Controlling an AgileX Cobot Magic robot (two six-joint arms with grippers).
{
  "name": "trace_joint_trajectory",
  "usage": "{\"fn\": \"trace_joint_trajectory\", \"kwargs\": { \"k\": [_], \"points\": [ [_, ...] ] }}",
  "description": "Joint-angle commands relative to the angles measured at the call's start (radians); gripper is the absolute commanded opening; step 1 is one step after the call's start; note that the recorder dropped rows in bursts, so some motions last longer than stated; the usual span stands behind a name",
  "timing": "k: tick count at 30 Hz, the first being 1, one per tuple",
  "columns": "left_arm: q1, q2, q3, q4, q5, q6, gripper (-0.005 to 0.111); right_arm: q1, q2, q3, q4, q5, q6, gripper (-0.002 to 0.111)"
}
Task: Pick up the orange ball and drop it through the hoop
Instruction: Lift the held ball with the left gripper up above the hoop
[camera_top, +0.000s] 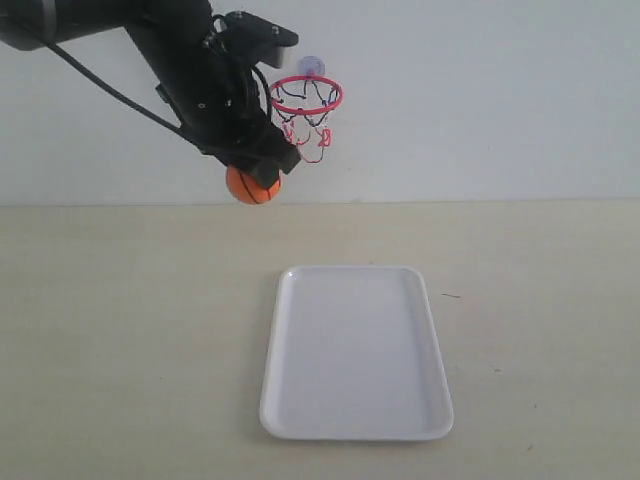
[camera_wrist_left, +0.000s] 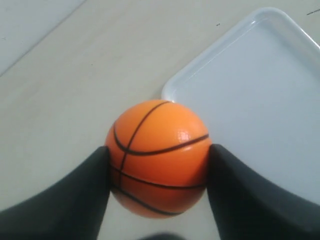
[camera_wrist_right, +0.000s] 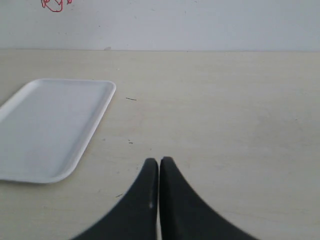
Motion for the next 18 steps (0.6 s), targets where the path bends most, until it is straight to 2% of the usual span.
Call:
{"fn": "trace_joint_trajectory", "kwargs": {
  "k": [1, 5, 9, 12, 15, 18],
  "points": [
    [0.024, -0.015, 0.018, 0.003, 0.008, -0.06, 0.004, 0.002, -0.005, 0.0, -0.002, -0.005, -0.001, 0.0],
    [0.06, -0.017, 0.086, 0.003, -0.002, -0.096, 0.004, 0.002, -0.005, 0.0, -0.002, -0.005, -0.001, 0.0],
    [0.103, -0.051, 0.207, 0.008, -0.128, -0.108, 0.004, 0.002, -0.005, 0.0, -0.002, -0.005, -0.001, 0.0],
    [0.14, -0.115, 0.324, 0.0, -0.338, -0.108, 0.004, 0.002, -0.005, 0.0, -0.002, -0.005, -0.001, 0.0],
    [0.184, -0.193, 0.464, -0.026, -0.662, -0.108, 0.004, 0.002, -0.005, 0.0, -0.002, -0.005, -0.001, 0.0],
    [0.234, -0.249, 0.603, -0.127, -1.059, -0.111, 0.004, 0.002, -0.005, 0.0, -0.002, -0.005, -0.001, 0.0]
  ]
}}
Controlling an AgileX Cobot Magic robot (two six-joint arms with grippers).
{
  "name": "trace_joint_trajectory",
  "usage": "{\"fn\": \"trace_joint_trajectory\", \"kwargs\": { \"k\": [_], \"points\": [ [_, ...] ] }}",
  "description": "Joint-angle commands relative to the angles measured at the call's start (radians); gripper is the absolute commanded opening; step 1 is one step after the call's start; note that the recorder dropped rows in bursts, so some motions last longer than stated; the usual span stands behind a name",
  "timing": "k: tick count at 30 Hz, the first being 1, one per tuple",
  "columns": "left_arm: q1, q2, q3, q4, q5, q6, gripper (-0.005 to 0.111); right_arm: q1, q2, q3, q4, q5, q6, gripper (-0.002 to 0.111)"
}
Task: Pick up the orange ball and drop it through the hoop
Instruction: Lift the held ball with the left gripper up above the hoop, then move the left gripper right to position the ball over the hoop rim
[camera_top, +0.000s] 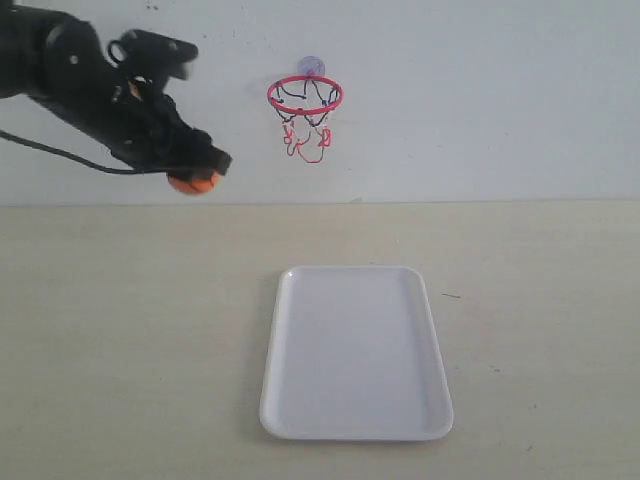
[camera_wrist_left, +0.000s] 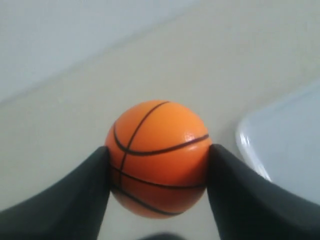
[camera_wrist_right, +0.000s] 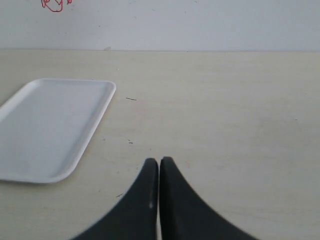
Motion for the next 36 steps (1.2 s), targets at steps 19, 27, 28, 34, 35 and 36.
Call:
{"fn": "trace_joint_trajectory", "kwargs": {
  "k": [19, 27, 28, 34, 35, 36],
  "points": [
    [0.202, 0.28, -0.413, 1.463, -1.143, -1.785, 0.004, 0.002, -0.005, 0.0, -0.002, -0.005, -0.001, 0.0],
    [0.207, 0.407, -0.695, 1.696, -1.257, -2.055, 0.004, 0.002, -0.005, 0.0, -0.002, -0.005, -0.001, 0.0],
    [0.207, 0.416, -0.711, 1.696, -1.255, -2.061, 0.004, 0.002, -0.005, 0.0, -0.002, -0.005, -0.001, 0.0],
    [0.207, 0.457, -0.756, 1.696, -1.225, -2.157, 0.004, 0.002, -0.005, 0.0, -0.002, -0.005, -0.001, 0.0],
    [0.207, 0.459, -0.756, 1.696, -1.212, -2.168, 0.004, 0.002, -0.005, 0.0, -0.002, -0.005, -0.001, 0.0],
    [0.207, 0.464, -0.756, 1.696, -1.194, -2.187, 0.004, 0.002, -0.005, 0.0, -0.002, -0.005, -0.001, 0.0]
  ]
}}
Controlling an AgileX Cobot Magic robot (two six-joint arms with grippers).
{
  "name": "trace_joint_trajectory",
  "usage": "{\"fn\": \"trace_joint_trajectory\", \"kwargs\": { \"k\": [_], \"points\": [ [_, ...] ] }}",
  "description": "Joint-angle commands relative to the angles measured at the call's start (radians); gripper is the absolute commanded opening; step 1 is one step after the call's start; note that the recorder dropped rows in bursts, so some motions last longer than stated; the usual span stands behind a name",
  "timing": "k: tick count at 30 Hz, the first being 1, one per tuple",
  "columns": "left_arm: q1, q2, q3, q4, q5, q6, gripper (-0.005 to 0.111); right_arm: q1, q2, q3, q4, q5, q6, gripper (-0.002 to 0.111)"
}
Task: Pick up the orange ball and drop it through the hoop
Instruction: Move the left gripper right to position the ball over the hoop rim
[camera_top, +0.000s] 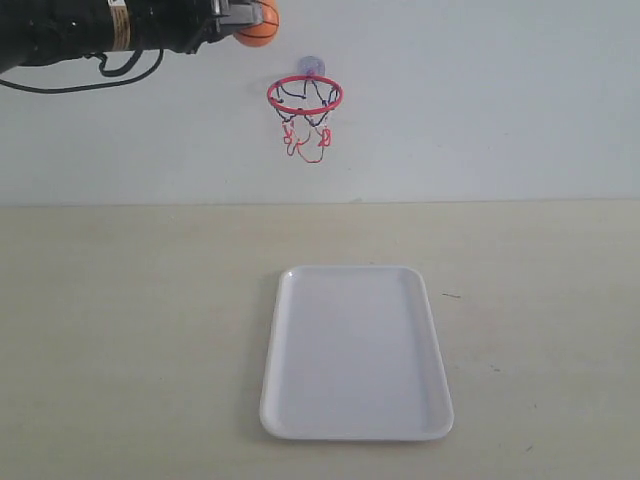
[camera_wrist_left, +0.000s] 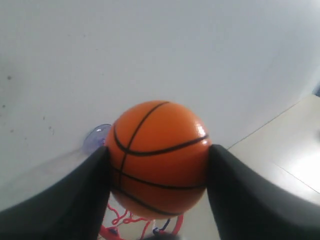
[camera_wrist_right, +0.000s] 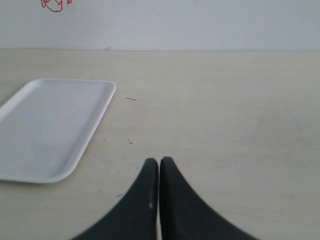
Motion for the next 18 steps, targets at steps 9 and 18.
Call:
{"fn": "trace_joint_trajectory", "kwargs": {
  "k": [9, 18],
  "points": [
    [-0.021, 0.034, -0.01, 0.005, 0.086, -0.07, 0.004, 0.002, -0.005, 0.0, -0.002, -0.005, -0.001, 0.0],
    [-0.036, 0.05, -0.01, -0.001, 0.146, -0.012, 0.004, 0.002, -0.005, 0.0, -0.002, -0.005, -0.001, 0.0]
  ]
}}
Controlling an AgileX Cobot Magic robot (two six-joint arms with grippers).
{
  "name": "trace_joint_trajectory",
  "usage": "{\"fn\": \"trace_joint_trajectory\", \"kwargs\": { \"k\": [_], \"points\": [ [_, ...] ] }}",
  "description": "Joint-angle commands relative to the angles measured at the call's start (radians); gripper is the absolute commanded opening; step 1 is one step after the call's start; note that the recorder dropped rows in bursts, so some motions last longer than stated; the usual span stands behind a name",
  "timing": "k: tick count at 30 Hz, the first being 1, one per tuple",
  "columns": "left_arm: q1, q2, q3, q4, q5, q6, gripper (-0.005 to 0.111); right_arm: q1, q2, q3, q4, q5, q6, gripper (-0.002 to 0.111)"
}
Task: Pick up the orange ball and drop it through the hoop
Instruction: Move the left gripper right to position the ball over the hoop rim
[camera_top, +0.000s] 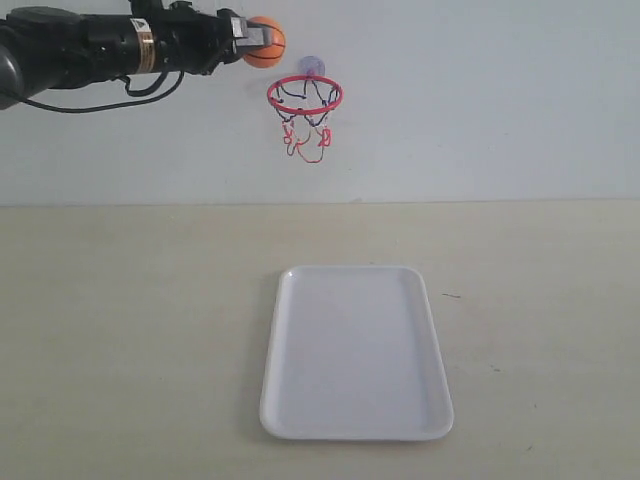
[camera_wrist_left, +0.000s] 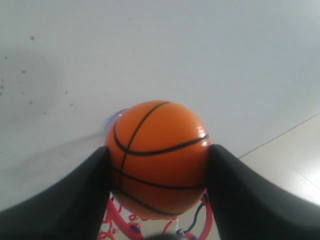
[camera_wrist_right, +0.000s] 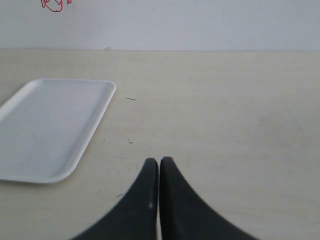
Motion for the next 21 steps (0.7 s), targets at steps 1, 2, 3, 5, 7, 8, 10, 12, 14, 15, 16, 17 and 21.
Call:
{"fn": "trace_joint_trajectory", "kwargs": {
  "k": [1, 2, 3, 5, 7, 8, 10, 12, 14, 15, 16, 17, 21],
  "points": [
    [-0.003, 0.0, -0.003, -0.012, 0.026, 0.011, 0.004, 0.002, -0.005, 0.0, -0.002, -0.005, -0.001, 0.0],
    [-0.003, 0.0, -0.003, -0.012, 0.001, 0.011, 0.004, 0.002, -0.005, 0.0, -0.002, -0.005, -0.001, 0.0],
    [-0.003, 0.0, -0.003, -0.012, -0.007, 0.011, 0.004, 0.002, -0.005, 0.0, -0.002, -0.005, -0.001, 0.0],
    [-0.003, 0.0, -0.003, -0.013, -0.032, 0.011, 0.004, 0.002, -0.005, 0.0, -0.002, -0.005, -0.001, 0.0],
    [-0.003, 0.002, -0.003, -0.028, -0.086, 0.027, 0.004, 0.002, -0.005, 0.0, -0.002, -0.005, -0.001, 0.0],
    [-0.005, 0.005, -0.003, -0.043, -0.095, 0.029, 0.004, 0.002, -0.005, 0.0, -0.002, -0.005, -0.001, 0.0],
    [-0.013, 0.01, -0.003, -0.062, -0.059, 0.029, 0.004, 0.002, -0.005, 0.0, -0.002, -0.005, -0.001, 0.0],
    [-0.025, 0.011, -0.003, -0.062, -0.047, 0.036, 0.004, 0.002, -0.005, 0.0, -0.002, -0.005, -0.001, 0.0],
    [-0.037, 0.011, -0.003, -0.062, -0.039, 0.076, 0.004, 0.002, -0.005, 0.0, -0.002, -0.003, -0.001, 0.0],
    [-0.036, 0.011, -0.004, -0.062, -0.027, 0.079, 0.004, 0.002, -0.005, 0.0, -0.002, -0.003, -0.001, 0.0],
    [-0.039, 0.015, -0.013, -0.059, -0.027, 0.079, 0.004, 0.002, -0.005, 0.0, -0.002, -0.003, -0.001, 0.0],
    [-0.039, 0.026, -0.031, -0.059, -0.039, 0.077, 0.004, 0.002, -0.005, 0.0, -0.002, -0.003, -0.001, 0.0],
    [-0.055, 0.056, -0.091, -0.053, -0.072, 0.07, 0.004, 0.002, -0.005, 0.0, -0.002, -0.003, -0.001, 0.0]
  ]
}}
